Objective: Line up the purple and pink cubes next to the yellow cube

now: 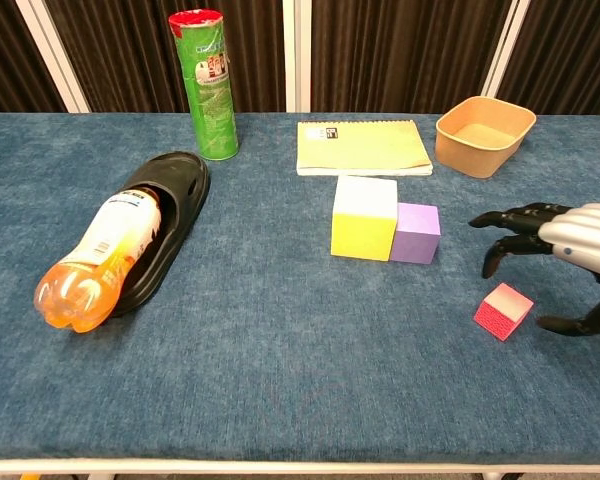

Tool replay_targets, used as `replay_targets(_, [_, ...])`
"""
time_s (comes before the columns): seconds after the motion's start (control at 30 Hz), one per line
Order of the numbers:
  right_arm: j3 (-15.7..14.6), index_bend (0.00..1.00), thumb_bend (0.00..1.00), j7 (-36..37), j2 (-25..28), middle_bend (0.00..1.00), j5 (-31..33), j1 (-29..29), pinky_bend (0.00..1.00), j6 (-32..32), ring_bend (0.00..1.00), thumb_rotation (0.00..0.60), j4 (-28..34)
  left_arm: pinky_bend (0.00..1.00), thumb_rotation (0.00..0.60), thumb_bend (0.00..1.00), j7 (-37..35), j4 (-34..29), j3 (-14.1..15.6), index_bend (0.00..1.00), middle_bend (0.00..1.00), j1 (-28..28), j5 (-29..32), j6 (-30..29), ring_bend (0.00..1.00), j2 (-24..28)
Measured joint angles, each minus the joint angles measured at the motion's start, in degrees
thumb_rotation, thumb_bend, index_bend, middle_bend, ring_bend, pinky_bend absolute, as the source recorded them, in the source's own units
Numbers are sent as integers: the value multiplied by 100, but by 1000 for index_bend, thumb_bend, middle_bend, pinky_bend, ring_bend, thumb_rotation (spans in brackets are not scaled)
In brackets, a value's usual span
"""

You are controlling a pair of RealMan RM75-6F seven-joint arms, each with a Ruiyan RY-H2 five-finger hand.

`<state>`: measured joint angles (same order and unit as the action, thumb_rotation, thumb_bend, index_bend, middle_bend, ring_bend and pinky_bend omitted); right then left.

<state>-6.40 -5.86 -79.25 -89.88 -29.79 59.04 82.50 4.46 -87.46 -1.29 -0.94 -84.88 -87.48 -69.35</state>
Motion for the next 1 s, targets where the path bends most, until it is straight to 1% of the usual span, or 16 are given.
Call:
replay_targets(0.03, [23, 314, 213, -11, -34, 8, 6, -16, 0, -40, 0, 600, -22, 164, 600, 30, -9, 7, 0, 216, 215, 4, 4, -1, 149, -2])
replay_targets(0.17, [84, 429, 227, -55, -142, 23, 85, -30, 0, -133, 0, 600, -110, 164, 600, 29, -49, 53, -1, 215, 215, 16, 19, -3, 149, -10])
replay_targets(0.23, [107, 462, 232, -76, -192, 34, 137, -19, 0, -162, 0, 600, -163, 164, 600, 29, -70, 78, 1, 215, 215, 20, 25, 3, 149, -17])
replay_targets(0.33, [145, 559, 242, -68, -236, 62, 182, 34, 0, -104, 0, 600, -201, 164, 600, 30, -102, 114, 1, 215, 216, 20, 31, 14, 149, -33])
replay_targets(0.4, [191, 586, 247, -9, -238, 72, 214, 74, 0, -15, 0, 600, -186, 164, 600, 30, -121, 134, -1, 215, 215, 19, 29, 18, 149, -39])
replay_targets(0.5, [351, 588, 245, 98, -194, 75, 359, 148, 0, 186, 0, 600, -97, 164, 600, 30, -148, 167, -2, 215, 215, 14, 19, 22, 149, -47])
replay_targets(0.6, [535, 588, 244, 142, -120, 73, 685, 200, 0, 221, 0, 600, 25, 164, 600, 29, -179, 200, -8, 215, 215, -2, 5, 33, 149, -64])
replay_targets(0.77, [887, 589, 232, -13, -100, 63, 1504, 183, 0, 26, 0, 600, 152, 164, 600, 29, -209, 253, -2, 216, 216, -24, -9, 73, 149, -102])
replay_targets(0.9, [1142, 570, 224, -410, -295, 58, 2170, 101, 0, -143, 0, 600, 148, 164, 600, 30, -240, 285, -11, 216, 216, -24, 1, 70, 149, -109])
replay_targets(1.0, [1327, 554, 216, -733, -580, 57, 2609, 4, 0, -228, 0, 600, 81, 164, 600, 30, -259, 304, -15, 215, 216, -32, 13, 95, 149, -108])
